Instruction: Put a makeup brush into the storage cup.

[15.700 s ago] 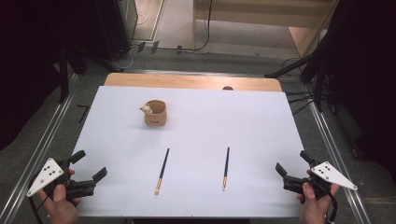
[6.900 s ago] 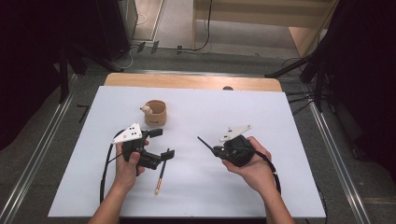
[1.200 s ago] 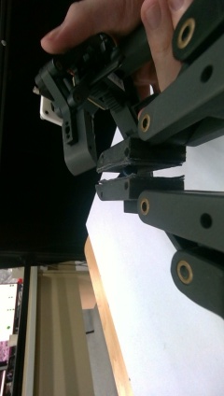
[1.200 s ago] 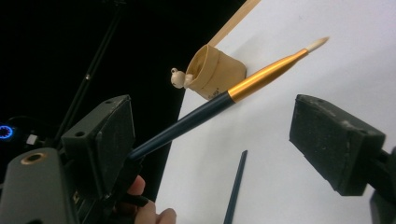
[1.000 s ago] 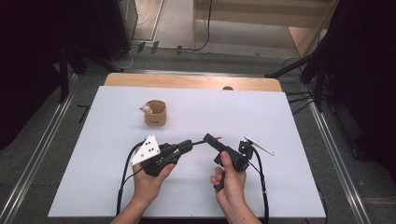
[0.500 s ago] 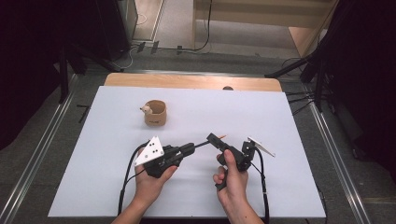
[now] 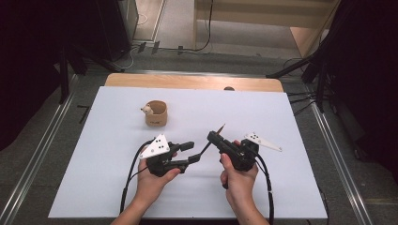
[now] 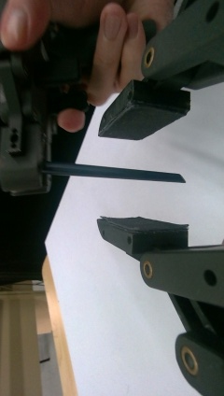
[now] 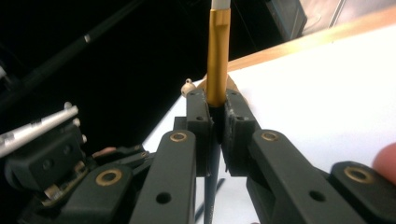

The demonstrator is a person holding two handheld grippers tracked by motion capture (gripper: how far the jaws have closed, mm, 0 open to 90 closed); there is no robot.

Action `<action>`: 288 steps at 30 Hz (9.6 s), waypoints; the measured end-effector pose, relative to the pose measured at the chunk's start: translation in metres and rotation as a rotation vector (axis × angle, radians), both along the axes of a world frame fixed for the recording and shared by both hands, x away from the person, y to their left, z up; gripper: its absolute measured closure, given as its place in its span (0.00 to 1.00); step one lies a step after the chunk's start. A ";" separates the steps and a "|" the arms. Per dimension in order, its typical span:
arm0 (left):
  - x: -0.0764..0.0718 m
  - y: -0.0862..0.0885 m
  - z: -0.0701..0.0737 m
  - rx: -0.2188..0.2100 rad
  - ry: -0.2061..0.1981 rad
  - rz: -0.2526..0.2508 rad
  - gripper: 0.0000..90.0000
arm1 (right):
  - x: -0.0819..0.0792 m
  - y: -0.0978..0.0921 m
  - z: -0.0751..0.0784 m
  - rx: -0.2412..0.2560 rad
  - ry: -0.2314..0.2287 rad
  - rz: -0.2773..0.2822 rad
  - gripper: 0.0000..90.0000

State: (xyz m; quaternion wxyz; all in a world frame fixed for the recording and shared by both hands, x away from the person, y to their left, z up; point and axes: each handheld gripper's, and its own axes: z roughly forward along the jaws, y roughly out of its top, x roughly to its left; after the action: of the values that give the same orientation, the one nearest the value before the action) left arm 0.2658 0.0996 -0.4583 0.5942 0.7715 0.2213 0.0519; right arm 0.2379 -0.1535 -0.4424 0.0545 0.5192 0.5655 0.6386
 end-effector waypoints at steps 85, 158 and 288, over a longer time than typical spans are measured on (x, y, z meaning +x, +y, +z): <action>0.030 0.048 0.020 -0.005 -0.009 0.166 0.94 | -0.010 -0.008 0.009 -0.412 -0.228 -0.014 0.15; 0.088 0.076 0.022 -0.052 -0.078 0.403 0.94 | -0.072 -0.161 -0.063 -0.562 -0.111 -0.239 0.15; 0.034 0.121 0.011 0.030 -0.039 0.390 0.00 | -0.083 -0.157 -0.061 -0.566 -0.170 -0.203 0.15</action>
State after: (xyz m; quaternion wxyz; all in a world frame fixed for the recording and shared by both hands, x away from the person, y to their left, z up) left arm 0.2997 0.2205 -0.4474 0.5657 0.7215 0.3543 0.1842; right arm 0.1553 -0.3103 -0.5034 0.3073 0.4820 0.6594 0.4883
